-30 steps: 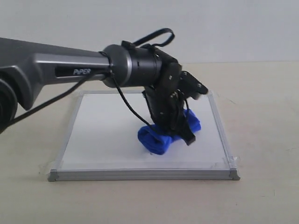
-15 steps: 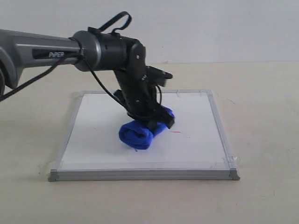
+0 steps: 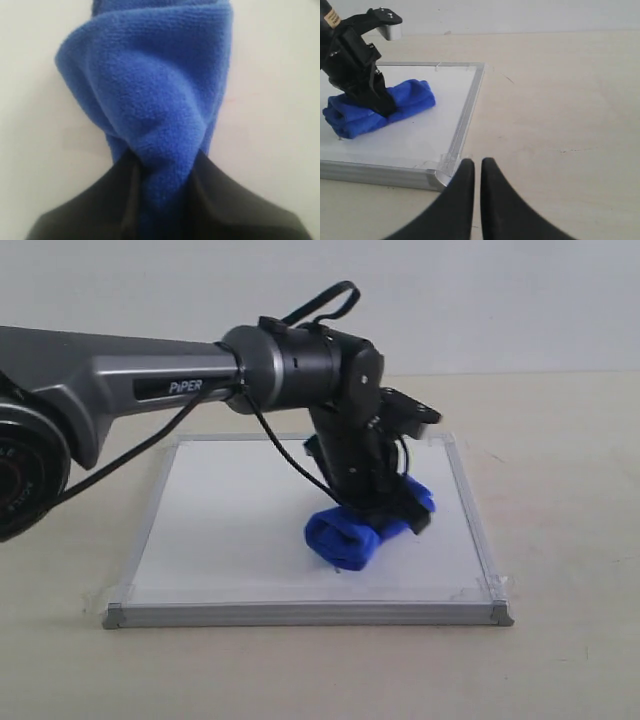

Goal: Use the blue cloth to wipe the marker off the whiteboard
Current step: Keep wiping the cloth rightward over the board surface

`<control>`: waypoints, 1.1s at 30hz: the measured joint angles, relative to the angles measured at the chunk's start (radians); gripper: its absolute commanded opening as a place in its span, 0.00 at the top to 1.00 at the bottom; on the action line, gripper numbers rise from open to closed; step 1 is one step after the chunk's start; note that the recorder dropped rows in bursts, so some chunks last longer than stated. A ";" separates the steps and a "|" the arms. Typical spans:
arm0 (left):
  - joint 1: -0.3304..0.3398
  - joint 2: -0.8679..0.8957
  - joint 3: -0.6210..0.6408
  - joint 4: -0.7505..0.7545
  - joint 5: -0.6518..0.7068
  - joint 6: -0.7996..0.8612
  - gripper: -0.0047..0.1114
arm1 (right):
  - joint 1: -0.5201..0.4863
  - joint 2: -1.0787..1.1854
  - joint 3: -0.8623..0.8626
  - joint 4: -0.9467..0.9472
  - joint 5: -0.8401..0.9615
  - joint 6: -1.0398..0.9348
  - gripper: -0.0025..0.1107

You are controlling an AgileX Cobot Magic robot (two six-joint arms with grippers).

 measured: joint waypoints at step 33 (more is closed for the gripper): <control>0.028 0.038 -0.062 0.049 0.189 -0.045 0.92 | 0.000 0.000 0.000 0.000 0.000 0.000 0.97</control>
